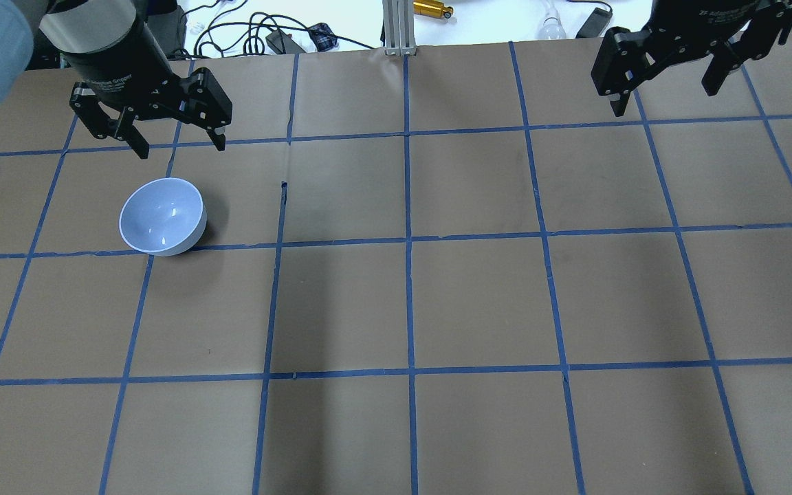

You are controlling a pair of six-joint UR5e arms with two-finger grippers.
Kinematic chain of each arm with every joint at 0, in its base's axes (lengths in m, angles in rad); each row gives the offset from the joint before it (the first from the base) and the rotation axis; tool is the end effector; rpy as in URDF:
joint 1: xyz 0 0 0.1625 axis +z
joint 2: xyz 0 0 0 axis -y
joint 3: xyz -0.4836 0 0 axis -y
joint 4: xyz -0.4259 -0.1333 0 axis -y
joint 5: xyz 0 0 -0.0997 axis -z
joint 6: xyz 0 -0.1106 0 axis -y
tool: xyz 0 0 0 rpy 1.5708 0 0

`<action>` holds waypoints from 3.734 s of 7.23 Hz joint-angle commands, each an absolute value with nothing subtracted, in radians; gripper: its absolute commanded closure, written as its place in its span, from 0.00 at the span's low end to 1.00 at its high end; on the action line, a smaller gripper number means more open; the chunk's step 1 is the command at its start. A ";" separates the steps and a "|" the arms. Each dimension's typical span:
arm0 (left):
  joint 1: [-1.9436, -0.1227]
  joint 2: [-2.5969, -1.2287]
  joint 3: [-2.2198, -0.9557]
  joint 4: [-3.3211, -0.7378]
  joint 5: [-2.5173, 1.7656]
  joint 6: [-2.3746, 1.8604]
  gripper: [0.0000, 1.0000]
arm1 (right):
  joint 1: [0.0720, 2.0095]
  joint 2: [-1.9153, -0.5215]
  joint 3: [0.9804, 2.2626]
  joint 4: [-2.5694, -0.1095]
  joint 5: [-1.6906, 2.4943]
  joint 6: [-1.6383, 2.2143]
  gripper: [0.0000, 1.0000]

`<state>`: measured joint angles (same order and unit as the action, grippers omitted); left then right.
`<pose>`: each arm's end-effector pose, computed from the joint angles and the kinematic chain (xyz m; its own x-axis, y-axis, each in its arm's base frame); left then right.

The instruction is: Stack green bowl on blue bowl

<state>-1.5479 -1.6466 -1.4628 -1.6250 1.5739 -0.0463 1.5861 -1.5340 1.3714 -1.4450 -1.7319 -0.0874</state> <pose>-0.1201 -0.5624 0.5457 -0.9976 -0.0691 -0.0041 -0.0691 0.9974 0.0218 0.1238 -0.5399 0.6093 -0.9819 -0.0964 0.1629 -0.1014 0.9946 -0.0227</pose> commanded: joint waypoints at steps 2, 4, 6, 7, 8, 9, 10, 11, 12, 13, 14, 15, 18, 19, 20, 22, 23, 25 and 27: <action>-1.552 -1.646 -1.463 -1.624 1.577 -0.045 0.00 | 1.586 -1.534 1.371 -1.445 -1.732 -0.087 0.00; -1.552 -1.643 -1.463 -1.624 1.577 -0.040 0.00 | 1.586 -1.534 1.371 -1.445 -1.732 -0.087 0.00; -1.552 -1.647 -1.467 -1.626 1.578 -0.037 0.00 | 1.586 -1.534 1.371 -1.445 -1.732 -0.087 0.00; -1.552 -1.647 -1.466 -1.626 1.578 -0.041 0.00 | 1.586 -1.534 1.371 -1.445 -1.732 -0.087 0.00; -1.542 -1.637 -1.470 -1.629 1.580 0.010 0.00 | 1.586 -1.534 1.371 -1.445 -1.732 -0.087 0.00; -1.502 -1.635 -1.473 -1.626 1.606 0.210 0.00 | 1.586 -1.534 1.371 -1.445 -1.732 -0.087 0.00; -1.395 -1.640 -1.483 -1.628 1.603 0.365 0.00 | 1.586 -1.534 1.371 -1.445 -1.732 -0.087 0.00; -1.302 -1.643 -1.502 -1.626 1.605 0.464 0.00 | 1.586 -1.534 1.371 -1.445 -1.732 -0.087 0.00; -1.246 -1.646 -1.505 -1.628 1.606 0.603 0.00 | 1.586 -1.534 1.371 -1.445 -1.732 -0.087 0.00; -1.194 -1.658 -1.506 -1.625 1.629 0.703 0.00 | 1.586 -1.534 1.371 -1.445 -1.732 -0.087 0.00; -1.125 -1.681 -1.502 -1.623 1.635 0.769 0.00 | 1.586 -1.534 1.371 -1.445 -1.732 -0.087 0.00; -1.056 -1.715 -1.491 -1.615 1.634 0.863 0.00 | 1.586 -1.534 1.371 -1.445 -1.732 -0.087 0.00; -0.866 -1.877 -1.462 -1.445 1.626 1.196 0.00 | 1.586 -1.534 1.371 -1.445 -1.732 -0.087 0.00; -0.827 -1.952 -1.391 -1.399 1.621 1.303 0.00 | 1.586 -1.534 1.371 -1.445 -1.732 -0.087 0.00; -0.816 -2.027 -1.299 -1.393 1.597 1.352 0.00 | 1.586 -1.534 1.371 -1.445 -1.732 -0.087 0.00; -0.751 -2.158 -1.220 -1.362 1.579 1.491 0.00 | 1.586 -1.534 1.371 -1.445 -1.732 -0.087 0.00; -0.712 -2.222 -1.185 -1.359 1.553 1.547 0.00 | 1.586 -1.534 1.371 -1.445 -1.732 -0.087 0.00; -0.696 -2.307 -1.088 -1.358 1.542 1.703 0.00 | 1.586 -1.534 1.371 -1.445 -1.732 -0.087 0.00; -0.681 -2.356 -1.075 -1.262 1.539 1.912 0.00 | 1.586 -1.534 1.371 -1.445 -1.732 -0.087 0.00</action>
<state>-0.6882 -2.3226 -1.0873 -1.3222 1.5412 1.7722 1.5861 -1.5340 1.3714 -1.4450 -1.7319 -0.0874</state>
